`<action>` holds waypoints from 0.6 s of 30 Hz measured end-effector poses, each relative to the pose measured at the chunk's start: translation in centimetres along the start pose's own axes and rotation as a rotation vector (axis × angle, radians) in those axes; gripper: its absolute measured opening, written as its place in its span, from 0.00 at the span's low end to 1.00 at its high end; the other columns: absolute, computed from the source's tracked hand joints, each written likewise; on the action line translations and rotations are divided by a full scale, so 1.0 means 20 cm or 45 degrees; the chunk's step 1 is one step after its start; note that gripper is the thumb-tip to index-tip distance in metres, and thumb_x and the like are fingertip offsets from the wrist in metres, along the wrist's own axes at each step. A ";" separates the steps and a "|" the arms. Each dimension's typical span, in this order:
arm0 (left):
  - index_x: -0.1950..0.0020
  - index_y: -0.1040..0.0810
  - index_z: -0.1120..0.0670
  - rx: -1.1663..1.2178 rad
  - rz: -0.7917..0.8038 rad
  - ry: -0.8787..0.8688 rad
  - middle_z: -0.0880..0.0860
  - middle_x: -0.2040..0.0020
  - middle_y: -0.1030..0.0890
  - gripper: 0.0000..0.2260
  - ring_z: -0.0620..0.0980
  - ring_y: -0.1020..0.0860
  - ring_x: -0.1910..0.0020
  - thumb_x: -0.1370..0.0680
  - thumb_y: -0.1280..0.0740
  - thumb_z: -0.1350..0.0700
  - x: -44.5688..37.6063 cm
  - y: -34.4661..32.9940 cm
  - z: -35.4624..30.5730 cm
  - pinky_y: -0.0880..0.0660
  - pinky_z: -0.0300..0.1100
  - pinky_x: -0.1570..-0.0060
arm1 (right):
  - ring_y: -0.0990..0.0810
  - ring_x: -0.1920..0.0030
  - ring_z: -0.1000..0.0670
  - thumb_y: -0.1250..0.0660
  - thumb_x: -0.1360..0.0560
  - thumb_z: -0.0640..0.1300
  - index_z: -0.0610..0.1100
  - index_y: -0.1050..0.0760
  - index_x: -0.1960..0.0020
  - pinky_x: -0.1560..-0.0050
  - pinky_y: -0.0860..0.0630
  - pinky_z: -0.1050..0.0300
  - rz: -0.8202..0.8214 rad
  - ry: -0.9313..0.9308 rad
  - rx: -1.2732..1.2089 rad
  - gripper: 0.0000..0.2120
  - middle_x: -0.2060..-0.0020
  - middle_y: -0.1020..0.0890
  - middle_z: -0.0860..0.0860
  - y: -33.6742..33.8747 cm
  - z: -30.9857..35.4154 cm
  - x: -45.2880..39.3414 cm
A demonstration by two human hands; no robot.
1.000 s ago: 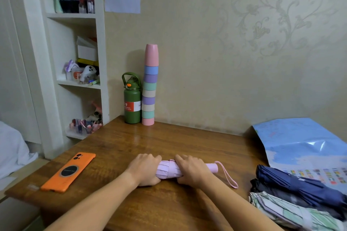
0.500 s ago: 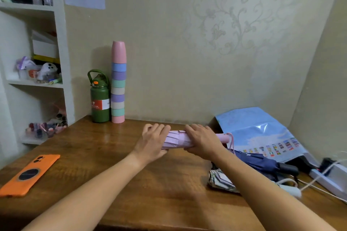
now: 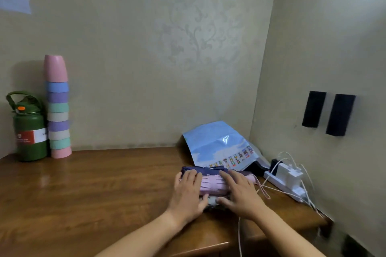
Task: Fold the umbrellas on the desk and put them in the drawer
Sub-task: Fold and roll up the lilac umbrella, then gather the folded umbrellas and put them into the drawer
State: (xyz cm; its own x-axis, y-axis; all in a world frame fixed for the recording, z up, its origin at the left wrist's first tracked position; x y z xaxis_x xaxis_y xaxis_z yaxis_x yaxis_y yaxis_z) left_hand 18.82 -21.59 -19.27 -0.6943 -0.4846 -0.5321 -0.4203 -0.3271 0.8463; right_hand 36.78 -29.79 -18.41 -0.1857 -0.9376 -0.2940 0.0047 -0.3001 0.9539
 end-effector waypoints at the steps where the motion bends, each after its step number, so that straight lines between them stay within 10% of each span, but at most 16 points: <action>1: 0.34 0.20 0.56 0.005 -0.018 0.061 0.56 0.37 0.21 0.29 0.57 0.21 0.37 0.29 0.37 0.40 0.01 -0.01 -0.02 0.38 0.58 0.32 | 0.49 0.18 0.47 0.44 0.26 0.72 0.59 0.53 0.17 0.22 0.49 0.47 -0.005 -0.007 -0.004 0.42 0.18 0.47 0.50 -0.02 -0.01 0.03; 5: 0.22 0.30 0.49 -0.051 -0.103 0.017 0.61 0.22 0.32 0.31 0.60 0.36 0.21 0.26 0.41 0.50 0.02 -0.06 -0.07 0.43 0.67 0.26 | 0.56 0.17 0.47 0.43 0.18 0.61 0.63 0.59 0.18 0.21 0.51 0.48 -0.140 -0.101 0.018 0.35 0.17 0.55 0.49 -0.06 0.00 0.10; 10: 0.23 0.28 0.51 -0.033 -0.039 -0.031 0.60 0.24 0.29 0.30 0.59 0.38 0.21 0.26 0.39 0.48 0.00 -0.21 -0.14 0.43 0.65 0.25 | 0.41 0.21 0.48 0.42 0.18 0.56 0.59 0.44 0.19 0.24 0.41 0.50 -0.208 -0.165 -0.078 0.28 0.21 0.39 0.49 -0.11 -0.09 0.18; 18: 0.20 0.35 0.59 0.226 -0.115 0.060 0.62 0.18 0.40 0.34 0.60 0.45 0.18 0.26 0.42 0.48 -0.06 -0.17 -0.34 0.49 0.62 0.21 | 0.23 0.53 0.46 0.30 0.25 0.43 0.43 0.24 0.50 0.52 0.22 0.52 -0.631 -0.378 0.045 0.06 0.52 0.22 0.47 -0.07 -0.24 0.60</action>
State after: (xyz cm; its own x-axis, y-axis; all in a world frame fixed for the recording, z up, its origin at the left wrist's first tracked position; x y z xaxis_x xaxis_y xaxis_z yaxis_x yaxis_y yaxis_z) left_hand 24.98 -25.34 -21.70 -0.6228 -0.4988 -0.6028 -0.5787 -0.2248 0.7839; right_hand 39.25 -41.41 -23.61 -0.4253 -0.5952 -0.6818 -0.1854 -0.6800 0.7094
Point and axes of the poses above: each hand's wrist, its own x-axis away from the middle knuckle, its own y-axis out of the back of the hand, z = x × y, the point moved 4 cm from there along -x, towards the middle knuckle
